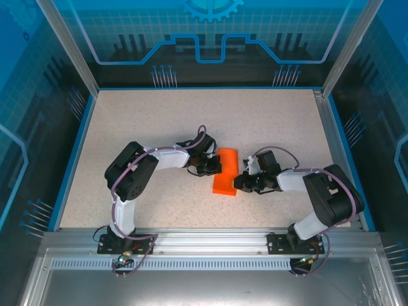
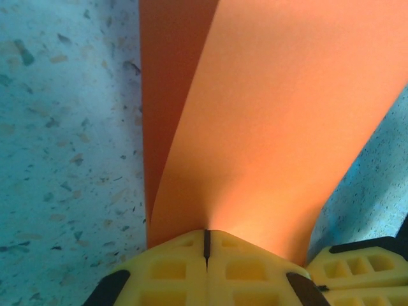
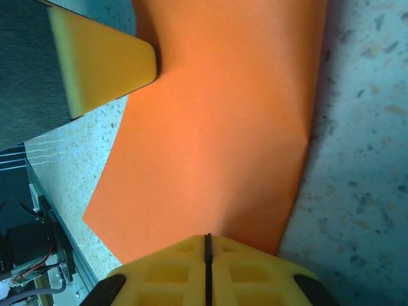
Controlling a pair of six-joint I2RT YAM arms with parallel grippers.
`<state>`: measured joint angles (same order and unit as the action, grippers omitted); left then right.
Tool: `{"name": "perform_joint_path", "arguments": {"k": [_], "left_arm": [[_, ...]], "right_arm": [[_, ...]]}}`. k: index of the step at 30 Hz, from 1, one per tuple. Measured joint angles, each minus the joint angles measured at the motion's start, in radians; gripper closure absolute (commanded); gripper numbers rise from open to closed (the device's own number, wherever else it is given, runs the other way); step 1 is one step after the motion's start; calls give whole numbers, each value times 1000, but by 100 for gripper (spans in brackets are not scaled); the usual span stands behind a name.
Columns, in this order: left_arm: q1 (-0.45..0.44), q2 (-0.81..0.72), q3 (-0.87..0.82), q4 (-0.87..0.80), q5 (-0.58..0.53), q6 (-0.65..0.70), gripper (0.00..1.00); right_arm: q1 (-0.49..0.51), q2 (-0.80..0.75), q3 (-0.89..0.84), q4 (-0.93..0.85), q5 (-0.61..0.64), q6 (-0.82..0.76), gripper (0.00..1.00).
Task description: Fold a paper plane with a square sheet of paper (pick it up from the middle)
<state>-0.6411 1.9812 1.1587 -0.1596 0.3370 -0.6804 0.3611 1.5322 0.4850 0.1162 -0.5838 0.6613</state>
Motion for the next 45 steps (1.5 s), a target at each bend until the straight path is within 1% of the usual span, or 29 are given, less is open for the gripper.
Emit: {"name": "perform_joint_path", "arguments": {"k": [5,9,13,19,29,36,41,45], "left_arm": [[0,0,0,0,0,2,100],[0,0,0,0,0,2,100],[0,0,0,0,0,2,100],[0,0,0,0,0,3,100],[0,0,0,0,0,3,100],[0,0,0,0,0,3,100],[0,0,0,0,0,3,100],[0,0,0,0,0,3,100]], "right_arm": [[20,-49,0,-1,-3,0,90],[29,-43,-16,4,0,0,90],[29,-4,-41,24,-3,0,90],[29,-5,-42,27,-7,0,90],[50,-109,-47,-14,8,-9,90],[69,-63,-70,-25,34,-35,93],[70,-63,-70,-23,37,-42,93],[75,-89,-73,-39,55,-45,92]]}}
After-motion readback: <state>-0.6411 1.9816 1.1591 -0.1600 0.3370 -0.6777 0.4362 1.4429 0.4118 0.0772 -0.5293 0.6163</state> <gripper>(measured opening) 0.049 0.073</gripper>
